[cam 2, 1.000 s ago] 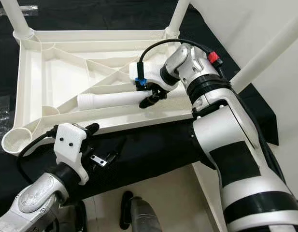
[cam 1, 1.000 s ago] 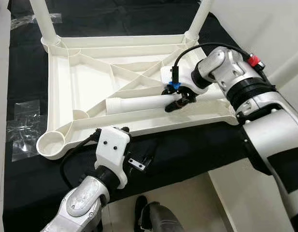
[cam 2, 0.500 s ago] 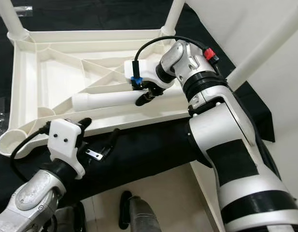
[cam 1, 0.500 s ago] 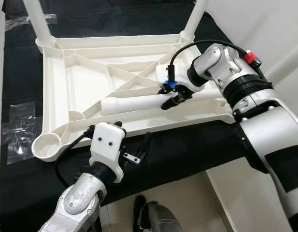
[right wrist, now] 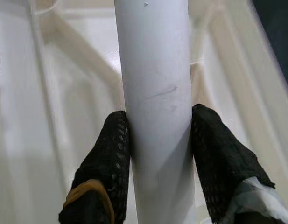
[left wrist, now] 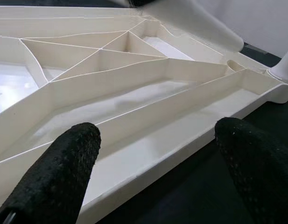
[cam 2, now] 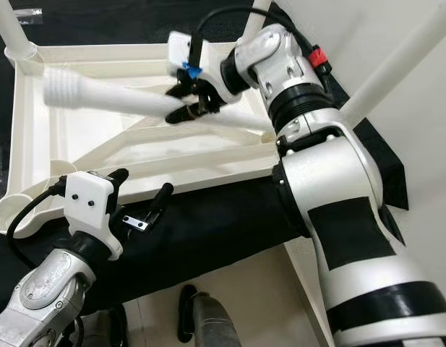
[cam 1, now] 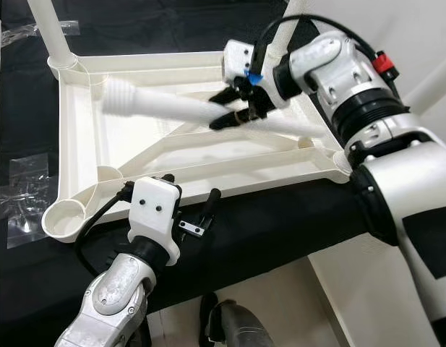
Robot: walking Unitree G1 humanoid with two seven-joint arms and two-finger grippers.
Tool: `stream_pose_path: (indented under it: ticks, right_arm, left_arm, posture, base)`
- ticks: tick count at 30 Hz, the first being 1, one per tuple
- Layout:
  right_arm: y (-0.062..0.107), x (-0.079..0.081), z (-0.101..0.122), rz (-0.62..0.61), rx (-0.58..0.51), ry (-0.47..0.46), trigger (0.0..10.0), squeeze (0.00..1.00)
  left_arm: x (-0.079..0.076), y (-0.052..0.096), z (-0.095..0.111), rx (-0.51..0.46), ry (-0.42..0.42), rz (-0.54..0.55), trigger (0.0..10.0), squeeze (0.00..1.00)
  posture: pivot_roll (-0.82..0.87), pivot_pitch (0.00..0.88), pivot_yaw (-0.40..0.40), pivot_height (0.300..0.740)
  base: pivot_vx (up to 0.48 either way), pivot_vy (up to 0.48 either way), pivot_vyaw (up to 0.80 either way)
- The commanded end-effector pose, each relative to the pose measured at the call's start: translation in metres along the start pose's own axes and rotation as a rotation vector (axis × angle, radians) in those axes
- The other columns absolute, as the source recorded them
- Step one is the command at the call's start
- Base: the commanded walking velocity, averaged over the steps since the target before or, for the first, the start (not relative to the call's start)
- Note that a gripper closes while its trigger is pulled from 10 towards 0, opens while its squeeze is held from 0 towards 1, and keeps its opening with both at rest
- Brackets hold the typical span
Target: Building children table
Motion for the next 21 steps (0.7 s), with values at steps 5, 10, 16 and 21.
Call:
stream_pose_path:
  ticks: [5, 10, 16, 21]
  right_arm:
    - [0.025, -0.044, 0.055, -0.331, -0.126, 0.199, 0.0, 0.00]
    - [0.053, -0.067, 0.091, -0.577, -0.196, 0.371, 0.0, 0.00]
    - [0.069, -0.079, 0.092, -0.804, -0.225, 0.450, 0.0, 0.00]
    - [0.063, -0.068, 0.081, -0.882, -0.341, 0.459, 0.0, 0.00]
  left_arm:
    - [0.010, -0.001, 0.000, -0.006, 0.015, 0.050, 10.0, 0.00]
    - [0.017, -0.001, -0.003, 0.003, 0.058, 0.080, 10.0, 0.00]
    - [0.040, -0.006, 0.003, -0.033, 0.023, 0.196, 10.0, 0.00]
    - [0.056, -0.017, 0.033, -0.141, -0.027, 0.253, 10.0, 0.06]
  posture:
    - [0.01, 0.184, -0.207, 0.740]
    - [0.01, 0.171, -0.197, 0.740]
    - [0.00, 0.158, -0.185, 0.740]
    - [0.02, 0.145, -0.169, 0.740]
  base:
    - [0.000, 0.000, 0.00]
    - [0.000, 0.000, 0.00]
    - [0.000, 0.000, 0.00]
    - [0.000, 0.000, 0.00]
Point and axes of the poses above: a point about 5 cm out from each wrist's last joint towards the gripper, its own y axis pointing back from the gripper into the wrist, its own z axis along the axis of the wrist's last joint, x = y × z, the point moved 6 cm from there along -y, pointing out of the wrist towards the gripper, and after that the axes turned 4 degrees about -y, right-handed, at the moved point
